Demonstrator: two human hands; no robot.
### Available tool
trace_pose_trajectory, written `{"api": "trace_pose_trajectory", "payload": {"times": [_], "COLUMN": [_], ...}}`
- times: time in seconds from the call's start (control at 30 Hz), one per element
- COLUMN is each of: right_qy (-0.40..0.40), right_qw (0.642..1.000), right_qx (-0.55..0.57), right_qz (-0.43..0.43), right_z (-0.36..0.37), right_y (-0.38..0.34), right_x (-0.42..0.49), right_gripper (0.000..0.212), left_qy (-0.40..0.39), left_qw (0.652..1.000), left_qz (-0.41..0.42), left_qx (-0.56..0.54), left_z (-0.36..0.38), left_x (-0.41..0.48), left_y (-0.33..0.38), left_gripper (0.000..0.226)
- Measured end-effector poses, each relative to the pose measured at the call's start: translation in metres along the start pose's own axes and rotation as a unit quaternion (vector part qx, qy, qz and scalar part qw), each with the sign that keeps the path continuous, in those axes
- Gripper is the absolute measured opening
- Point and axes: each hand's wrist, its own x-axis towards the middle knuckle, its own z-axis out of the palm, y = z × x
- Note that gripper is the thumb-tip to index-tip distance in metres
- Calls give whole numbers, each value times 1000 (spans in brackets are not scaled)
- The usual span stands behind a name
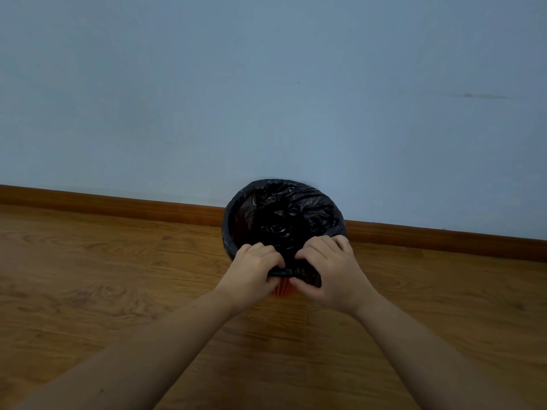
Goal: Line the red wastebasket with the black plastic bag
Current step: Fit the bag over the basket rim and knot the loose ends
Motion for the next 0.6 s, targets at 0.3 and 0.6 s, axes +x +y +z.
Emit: {"api": "trace_pose_trajectory", "payload": {"times": [0.3,0.6], "right_qy": [-34,-45], "right_qw": [999,997], "right_qx": [-4,-22], "right_qz": [0,60], "right_z": [-1,0], "right_y": [8,9], "right_x": [-1,0], "right_gripper": [25,24], "left_qy": [3,2], "left_qw": [1000,1000], "left_qz": [-7,-22], "left_qx": [12,7], "left_z": [-5,-4], "left_x": [-2,-2], "left_y": [-5,-10], "left_gripper": [14,17]}}
